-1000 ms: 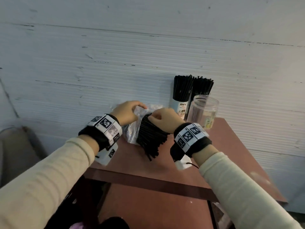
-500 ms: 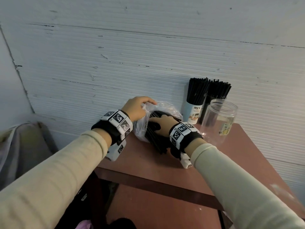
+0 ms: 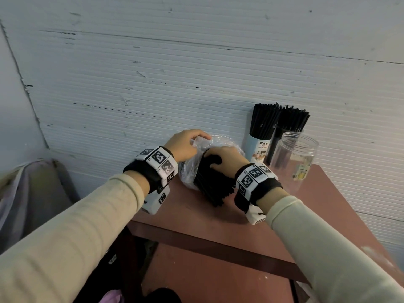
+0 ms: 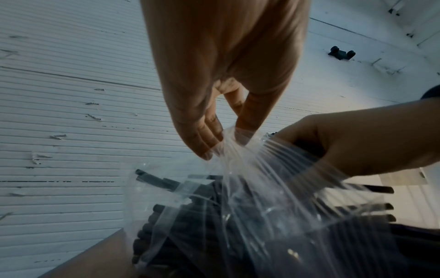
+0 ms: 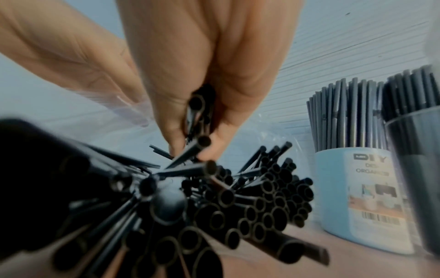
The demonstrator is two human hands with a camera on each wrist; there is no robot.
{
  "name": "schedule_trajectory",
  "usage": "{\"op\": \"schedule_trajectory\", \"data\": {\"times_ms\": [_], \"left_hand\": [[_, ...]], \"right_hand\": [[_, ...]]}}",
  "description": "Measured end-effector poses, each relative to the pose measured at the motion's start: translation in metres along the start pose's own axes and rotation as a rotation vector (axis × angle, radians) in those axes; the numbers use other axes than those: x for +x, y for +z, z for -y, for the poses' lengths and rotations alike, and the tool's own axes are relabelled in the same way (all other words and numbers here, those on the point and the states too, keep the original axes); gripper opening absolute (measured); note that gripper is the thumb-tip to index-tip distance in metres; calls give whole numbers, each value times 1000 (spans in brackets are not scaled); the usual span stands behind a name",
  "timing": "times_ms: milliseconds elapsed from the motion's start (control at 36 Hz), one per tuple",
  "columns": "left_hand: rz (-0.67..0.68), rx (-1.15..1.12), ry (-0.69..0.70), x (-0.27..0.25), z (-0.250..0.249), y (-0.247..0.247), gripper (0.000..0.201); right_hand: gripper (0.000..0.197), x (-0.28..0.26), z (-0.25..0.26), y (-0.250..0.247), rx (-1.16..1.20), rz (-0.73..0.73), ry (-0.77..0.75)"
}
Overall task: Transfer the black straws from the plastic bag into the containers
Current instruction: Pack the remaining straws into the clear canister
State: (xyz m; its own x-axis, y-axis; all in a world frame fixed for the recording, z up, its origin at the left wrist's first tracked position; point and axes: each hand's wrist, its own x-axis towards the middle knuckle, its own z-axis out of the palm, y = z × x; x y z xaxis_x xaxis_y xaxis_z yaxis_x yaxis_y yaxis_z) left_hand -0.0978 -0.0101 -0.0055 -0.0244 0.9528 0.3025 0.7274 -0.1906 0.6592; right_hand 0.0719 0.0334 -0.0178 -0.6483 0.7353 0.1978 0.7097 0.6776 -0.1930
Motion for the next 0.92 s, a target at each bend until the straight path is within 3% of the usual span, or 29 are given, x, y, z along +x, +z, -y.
{"op": "schedule_trajectory", "data": {"times_ms": [333,472,556,694,805,917], "left_hand": [[48,0,15,-13,-4,6,54],[-62,144,149,-21,-14,19,65],[32,219,296,-23,-34,33,76],[192,355,357,-7,-60,62,90],[204,321,412,-4,-83,73,70],[121,316,422,-5,-103,76,32]], "right_hand": [[32,-37,-17,-13,179,-160,2],[31,-62,-28,-28,212,-156,-4],[31,-77,-33,-40,207,-133,-8],[32,-101,-33,-56,166,-133,-53],[34,-122,-37,-72,191,-122,-43],[45,-138,-50,-88,241,-170,-50]]}}
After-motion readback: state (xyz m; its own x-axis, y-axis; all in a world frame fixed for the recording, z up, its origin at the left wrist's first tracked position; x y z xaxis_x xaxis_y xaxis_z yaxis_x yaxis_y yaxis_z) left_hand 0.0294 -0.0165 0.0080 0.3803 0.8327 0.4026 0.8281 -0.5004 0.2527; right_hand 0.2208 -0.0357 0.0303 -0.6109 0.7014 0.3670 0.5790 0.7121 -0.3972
